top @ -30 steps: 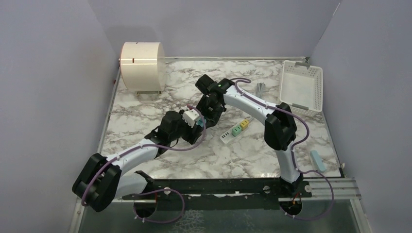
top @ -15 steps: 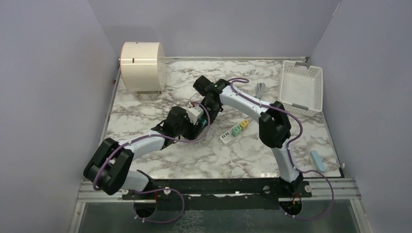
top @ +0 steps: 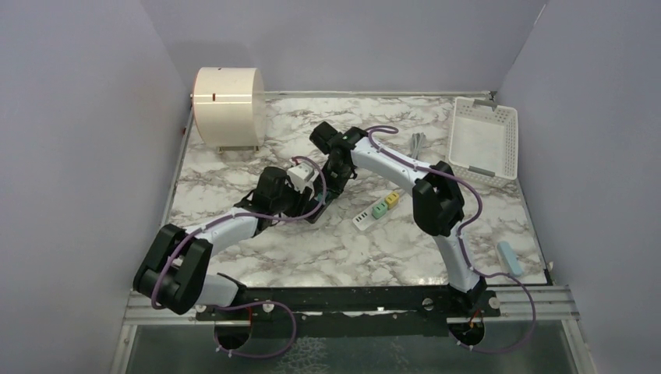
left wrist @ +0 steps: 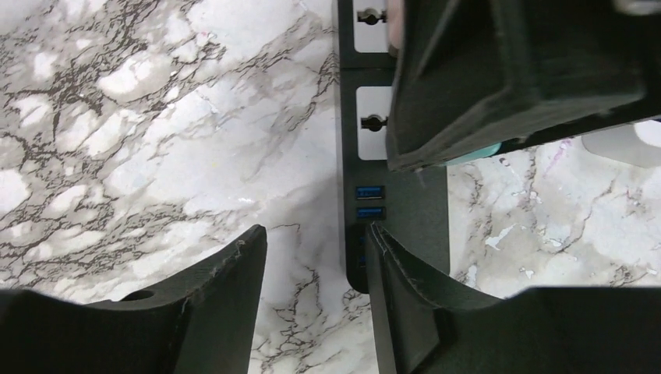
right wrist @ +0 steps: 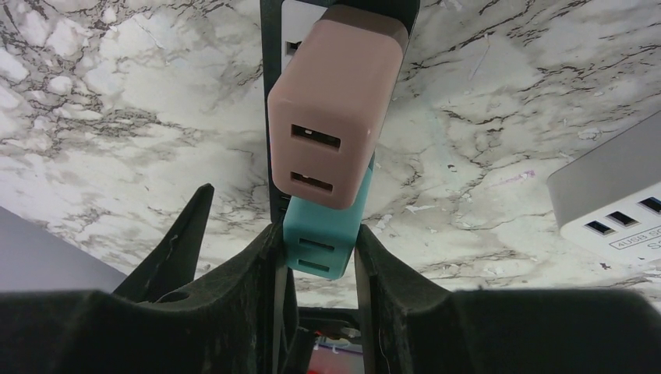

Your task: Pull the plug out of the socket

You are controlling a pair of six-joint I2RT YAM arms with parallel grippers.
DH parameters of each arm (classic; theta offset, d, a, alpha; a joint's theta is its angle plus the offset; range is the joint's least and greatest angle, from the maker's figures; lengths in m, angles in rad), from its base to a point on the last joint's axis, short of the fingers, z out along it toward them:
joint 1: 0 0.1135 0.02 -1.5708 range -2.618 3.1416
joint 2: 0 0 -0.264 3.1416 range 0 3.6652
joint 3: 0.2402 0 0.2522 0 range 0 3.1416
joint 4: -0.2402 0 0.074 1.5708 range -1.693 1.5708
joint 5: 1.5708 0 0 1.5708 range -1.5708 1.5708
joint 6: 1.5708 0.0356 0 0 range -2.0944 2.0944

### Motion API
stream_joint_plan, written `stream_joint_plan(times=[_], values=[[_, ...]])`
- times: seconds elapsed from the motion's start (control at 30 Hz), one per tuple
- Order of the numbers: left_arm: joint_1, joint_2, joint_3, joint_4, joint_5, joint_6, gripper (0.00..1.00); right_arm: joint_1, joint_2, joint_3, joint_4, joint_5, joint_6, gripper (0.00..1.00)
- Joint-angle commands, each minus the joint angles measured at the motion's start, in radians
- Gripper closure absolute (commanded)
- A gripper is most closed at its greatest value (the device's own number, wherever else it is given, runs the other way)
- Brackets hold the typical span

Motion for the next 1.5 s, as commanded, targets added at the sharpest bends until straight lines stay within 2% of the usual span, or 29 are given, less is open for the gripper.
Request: stream_joint_plan(times=[0.0, 0.2, 0.33, 0.57, 0.6, 0.7, 0.73, 1.47], values=[[0.017, 0.022, 0.020, 0.014, 0.044, -0.017, 0.50, -0.014, 0.031, 0.005, -0.023, 0.046, -0.005, 0.64], [0.017, 0.027, 0.026, 0.011, 0.104, -0.006, 0.57, -0.016, 0.035, 0.002, -0.023, 0.045, -0.007, 0.64], [0.017, 0.016, 0.016, 0.029, 0.157, -0.002, 0.57, -0.016, 0.038, 0.003, -0.023, 0.042, -0.007, 0.64], [0.017, 0.085, 0.062, -0.021, 0.072, -0.008, 0.61, -0.016, 0.033, 0.005, -0.024, 0.041, -0.007, 0.65], [0.018, 0.097, 0.070, -0.025, 0.069, -0.008, 0.62, -0.016, 0.032, 0.006, -0.025, 0.038, -0.009, 0.68], [0.022, 0.114, 0.082, -0.033, 0.056, -0.016, 0.64, -0.016, 0.022, 0.007, -0.030, 0.032, -0.010, 0.97], [0.025, 0.117, 0.082, -0.034, 0.053, -0.019, 0.64, -0.016, 0.018, 0.006, -0.030, 0.030, -0.008, 0.99], [0.042, 0.166, 0.113, -0.056, 0.043, -0.039, 0.66, -0.017, -0.116, 0.078, -0.008, -0.050, 0.002, 0.99]])
